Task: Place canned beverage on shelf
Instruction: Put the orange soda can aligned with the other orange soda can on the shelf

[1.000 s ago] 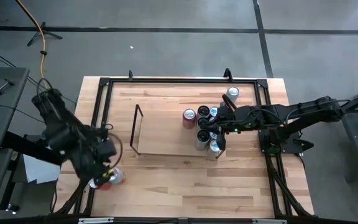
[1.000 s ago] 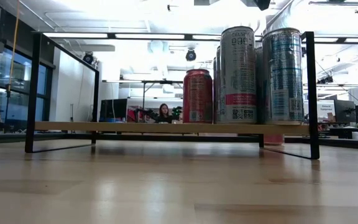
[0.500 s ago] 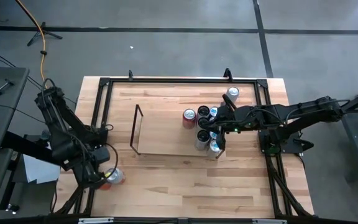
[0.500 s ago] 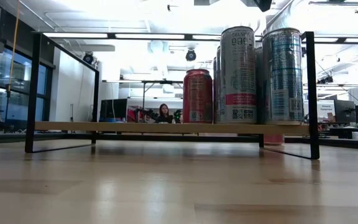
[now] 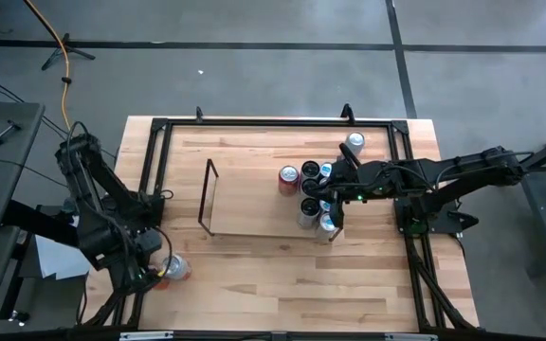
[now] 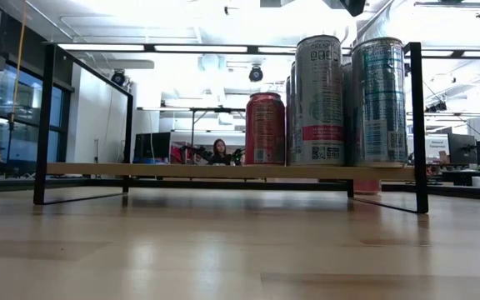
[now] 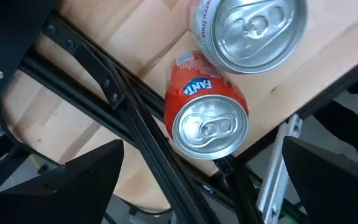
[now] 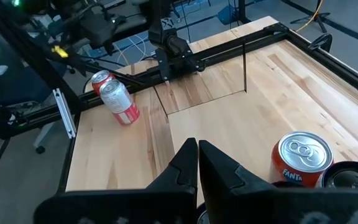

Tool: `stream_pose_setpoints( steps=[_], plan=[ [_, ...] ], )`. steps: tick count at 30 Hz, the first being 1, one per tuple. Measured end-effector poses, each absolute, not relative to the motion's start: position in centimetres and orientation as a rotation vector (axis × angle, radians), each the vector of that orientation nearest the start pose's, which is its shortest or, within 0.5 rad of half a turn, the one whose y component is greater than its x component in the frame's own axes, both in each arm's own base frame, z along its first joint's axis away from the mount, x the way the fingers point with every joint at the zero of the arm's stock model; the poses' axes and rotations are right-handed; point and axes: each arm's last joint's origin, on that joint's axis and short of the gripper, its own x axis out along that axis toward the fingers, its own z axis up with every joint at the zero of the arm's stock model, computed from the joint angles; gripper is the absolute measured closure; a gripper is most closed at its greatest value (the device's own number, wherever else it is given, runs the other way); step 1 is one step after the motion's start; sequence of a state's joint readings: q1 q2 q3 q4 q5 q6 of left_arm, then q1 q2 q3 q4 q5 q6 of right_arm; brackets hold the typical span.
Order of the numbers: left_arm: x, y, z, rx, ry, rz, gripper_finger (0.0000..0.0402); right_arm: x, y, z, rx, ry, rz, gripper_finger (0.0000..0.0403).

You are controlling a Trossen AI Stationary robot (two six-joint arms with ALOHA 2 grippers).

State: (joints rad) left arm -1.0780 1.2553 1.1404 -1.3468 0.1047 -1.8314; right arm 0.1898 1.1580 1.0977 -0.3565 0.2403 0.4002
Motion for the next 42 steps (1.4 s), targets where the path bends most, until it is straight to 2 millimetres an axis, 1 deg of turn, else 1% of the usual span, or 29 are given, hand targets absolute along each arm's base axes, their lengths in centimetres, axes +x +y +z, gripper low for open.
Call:
stream_pose_setpoints(
  steps=[4,7,11,22,31,34,36,39,42],
  plan=[
    [9.6,-18.9,27.9,-0.644,1.592,0.506,0.0004,24.7,4.0,35.1,0.316,0.392,-0.133,0.0402],
    [10.1,-20.0,26.9,-0.603,1.6,0.479,0.0003,24.7,4.0,35.1,0.315,0.394,-0.133,0.0402],
    [10.6,-21.0,25.6,-0.538,1.639,0.508,0.0003,24.7,4.0,35.1,0.315,0.395,-0.134,0.0402],
    [11.2,-22.2,23.1,-0.406,1.669,0.569,0.0003,24.7,4.0,35.1,0.315,0.395,-0.134,0.0402],
    [11.6,-23.0,21.7,-0.369,1.672,0.607,0.0005,24.7,4.0,35.1,0.315,0.395,-0.134,0.0402],
    [11.7,-23.1,21.4,-0.366,1.673,0.623,0.0018,24.7,4.0,35.1,0.315,0.396,-0.134,0.0402],
    [11.6,-23.1,21.4,-0.365,1.673,0.625,0.0033,24.6,4.0,35.1,0.315,0.396,-0.133,0.0402],
    [11.6,-23.1,21.4,-0.362,1.675,0.628,0.007,24.6,4.0,35.1,0.31,0.396,-0.133,0.0402],
    [11.5,-23.0,21.8,-0.379,1.68,0.609,0.0122,24.6,4.0,35.1,0.309,0.396,-0.132,0.0402]
  ],
)
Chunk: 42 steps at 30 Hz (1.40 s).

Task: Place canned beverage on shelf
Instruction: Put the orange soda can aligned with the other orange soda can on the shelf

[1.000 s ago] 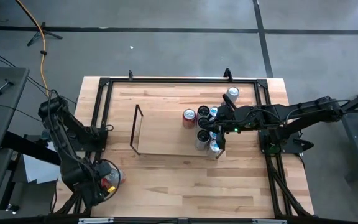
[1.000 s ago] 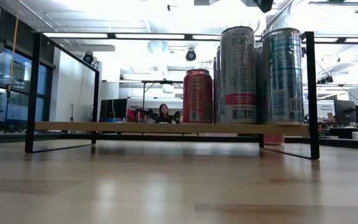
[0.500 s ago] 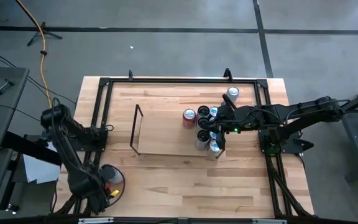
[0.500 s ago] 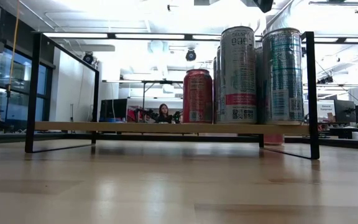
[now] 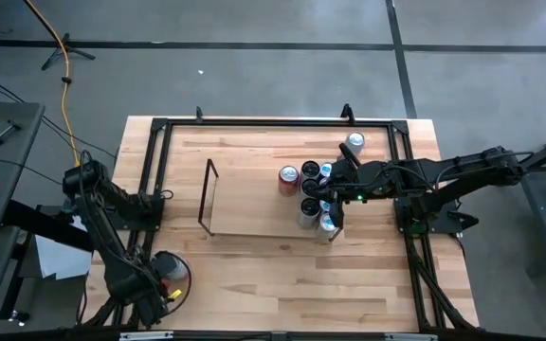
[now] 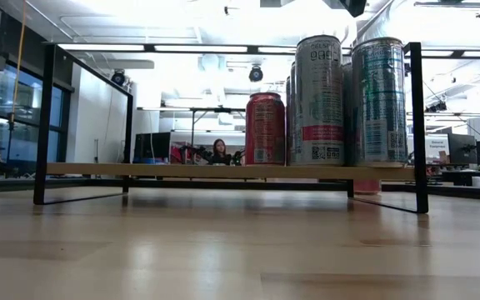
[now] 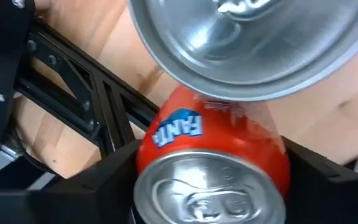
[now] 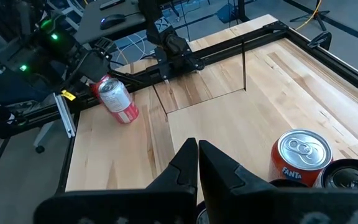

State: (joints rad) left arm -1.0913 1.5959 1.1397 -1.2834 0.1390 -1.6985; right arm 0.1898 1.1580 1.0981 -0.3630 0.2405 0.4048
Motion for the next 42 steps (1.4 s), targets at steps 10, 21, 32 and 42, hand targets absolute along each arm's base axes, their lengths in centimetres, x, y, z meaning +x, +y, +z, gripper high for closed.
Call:
stream_pose_setpoints(
  steps=[10,21,32,42],
  plan=[
    [10.1,-20.4,27.8,-0.536,1.65,0.336,0.017,24.6,4.0,35.1,0.306,0.4,-0.133,0.0402],
    [10.5,-14.5,37.8,-0.869,1.092,0.178,0.0167,24.6,4.0,35.0,0.293,0.405,-0.134,0.0402],
    [17.2,-8.6,44.7,-0.566,0.724,0.243,0.0167,25.2,4.0,36.9,0.265,0.204,-0.127,0.0402],
    [26.1,-4.4,42.9,-0.13,1.048,0.277,0.0168,25.2,3.7,37.7,0.234,0.117,-0.228,0.0402]
  ],
)
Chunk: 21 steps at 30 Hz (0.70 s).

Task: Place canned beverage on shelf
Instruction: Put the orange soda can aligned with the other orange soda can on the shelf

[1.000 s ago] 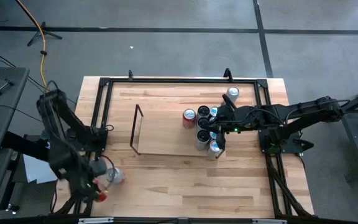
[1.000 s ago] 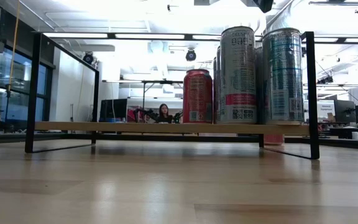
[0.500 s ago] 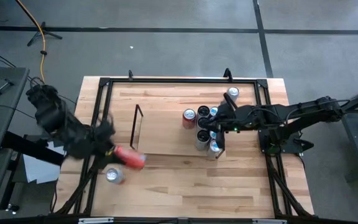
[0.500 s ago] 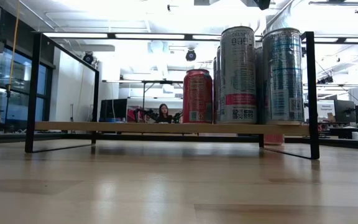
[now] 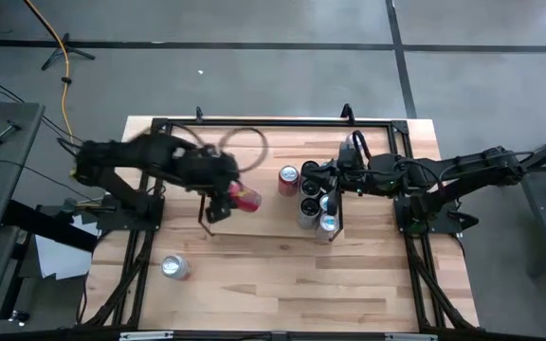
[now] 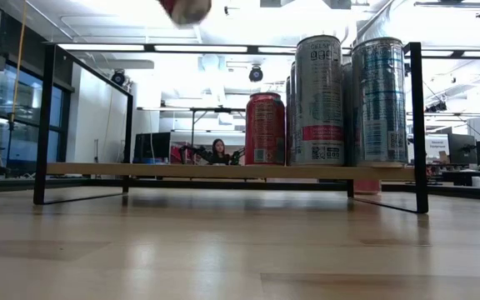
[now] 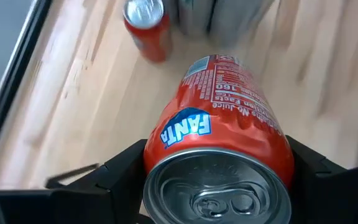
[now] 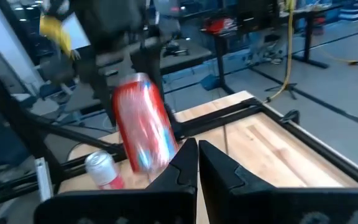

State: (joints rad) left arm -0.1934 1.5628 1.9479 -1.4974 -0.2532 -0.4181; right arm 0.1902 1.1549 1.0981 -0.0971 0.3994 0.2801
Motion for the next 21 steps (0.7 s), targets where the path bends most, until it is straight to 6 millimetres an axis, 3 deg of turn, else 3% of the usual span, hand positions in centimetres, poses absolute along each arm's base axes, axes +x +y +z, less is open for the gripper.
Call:
stream_pose_setpoints(
  steps=[10,21],
  plan=[
    [32.8,-4.0,36.2,0.195,1.362,0.162,0.0163,25.2,3.5,37.6,0.2,0.114,-0.296,0.0402],
    [36.7,-4.3,30.8,0.407,1.518,0.131,0.0162,25.2,3.5,37.5,0.207,0.122,-0.301,0.0402]
  ],
)
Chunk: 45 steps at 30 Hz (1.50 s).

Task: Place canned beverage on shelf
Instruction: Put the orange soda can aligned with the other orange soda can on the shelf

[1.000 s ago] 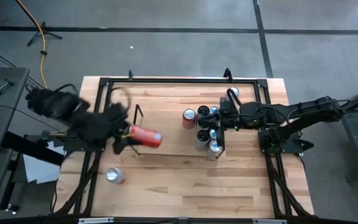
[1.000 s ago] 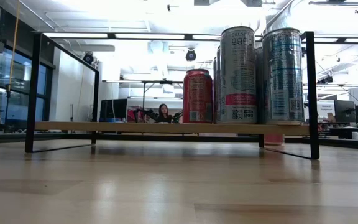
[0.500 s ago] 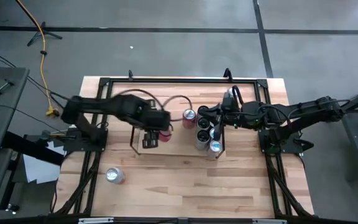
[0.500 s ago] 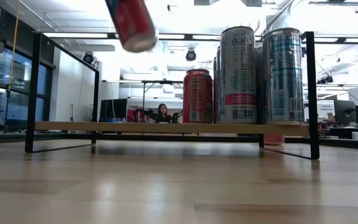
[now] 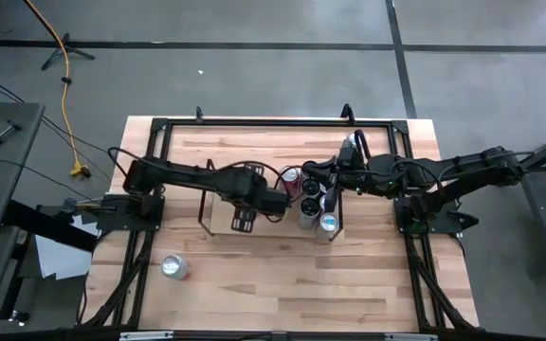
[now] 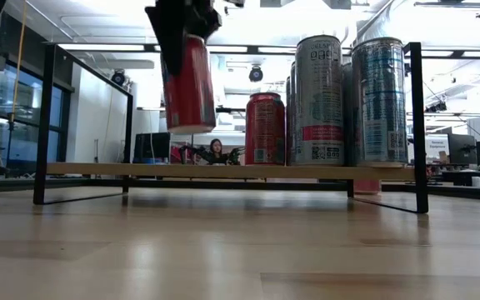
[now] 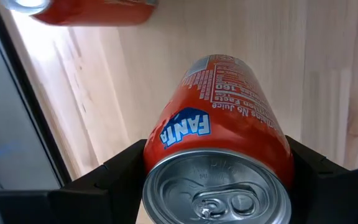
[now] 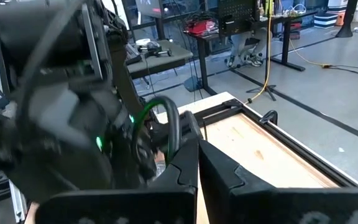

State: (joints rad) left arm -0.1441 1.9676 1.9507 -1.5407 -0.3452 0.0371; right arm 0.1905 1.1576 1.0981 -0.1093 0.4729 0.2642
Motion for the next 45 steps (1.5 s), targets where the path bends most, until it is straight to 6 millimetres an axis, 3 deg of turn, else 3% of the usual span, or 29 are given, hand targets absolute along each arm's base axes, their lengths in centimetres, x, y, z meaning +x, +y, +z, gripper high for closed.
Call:
stream_pose_setpoints(
  steps=[6,13,20,29,45],
  plan=[
    [37.8,-4.5,29.1,0.426,1.556,0.083,0.0161,25.2,3.5,37.5,0.207,0.122,-0.299,0.0402],
    [38.6,-4.5,29.0,0.36,1.484,0.015,0.0161,25.2,3.5,37.5,0.215,0.119,-0.3,0.0402],
    [38.6,-4.3,28.8,0.387,1.493,0.0,0.016,25.2,3.5,37.5,0.215,0.12,-0.299,0.0402],
    [38.1,-4.1,26.5,0.466,1.577,-0.044,0.016,25.3,3.6,37.5,0.215,0.122,-0.291,0.0402],
    [38.2,-3.7,26.3,0.445,1.57,-0.051,0.012,25.2,3.5,37.5,0.207,0.122,-0.296,0.0402]
  ],
)
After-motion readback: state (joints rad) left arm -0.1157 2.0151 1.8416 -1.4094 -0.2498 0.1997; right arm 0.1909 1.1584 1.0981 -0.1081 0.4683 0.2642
